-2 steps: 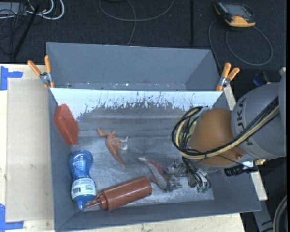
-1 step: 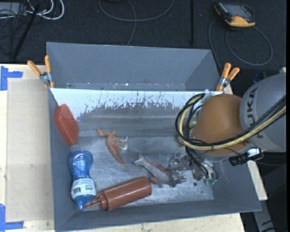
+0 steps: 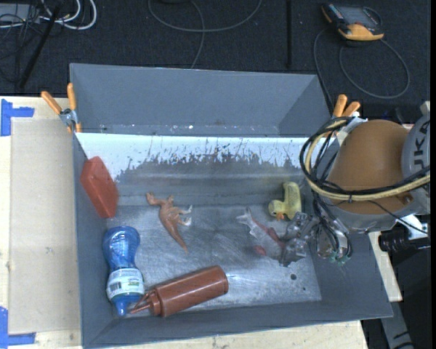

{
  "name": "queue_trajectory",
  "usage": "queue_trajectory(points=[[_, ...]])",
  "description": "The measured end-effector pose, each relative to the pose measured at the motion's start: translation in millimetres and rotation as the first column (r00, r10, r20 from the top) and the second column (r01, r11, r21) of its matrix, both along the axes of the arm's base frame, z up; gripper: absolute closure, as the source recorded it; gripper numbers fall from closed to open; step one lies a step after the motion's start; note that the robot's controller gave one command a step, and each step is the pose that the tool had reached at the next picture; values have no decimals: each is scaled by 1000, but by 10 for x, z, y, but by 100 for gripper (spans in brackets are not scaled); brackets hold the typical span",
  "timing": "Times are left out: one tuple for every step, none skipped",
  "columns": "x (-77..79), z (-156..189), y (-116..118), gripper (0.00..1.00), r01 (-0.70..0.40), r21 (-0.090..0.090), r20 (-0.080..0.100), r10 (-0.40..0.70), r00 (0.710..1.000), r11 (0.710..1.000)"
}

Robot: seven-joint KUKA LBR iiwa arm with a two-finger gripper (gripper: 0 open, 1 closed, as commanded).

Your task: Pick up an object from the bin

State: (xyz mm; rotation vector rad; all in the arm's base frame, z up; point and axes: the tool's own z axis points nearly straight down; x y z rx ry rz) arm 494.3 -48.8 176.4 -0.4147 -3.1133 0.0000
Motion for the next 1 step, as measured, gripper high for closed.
queue_trajectory(points=[[0,0,1,100,-1,0,0,1,1000,1000]])
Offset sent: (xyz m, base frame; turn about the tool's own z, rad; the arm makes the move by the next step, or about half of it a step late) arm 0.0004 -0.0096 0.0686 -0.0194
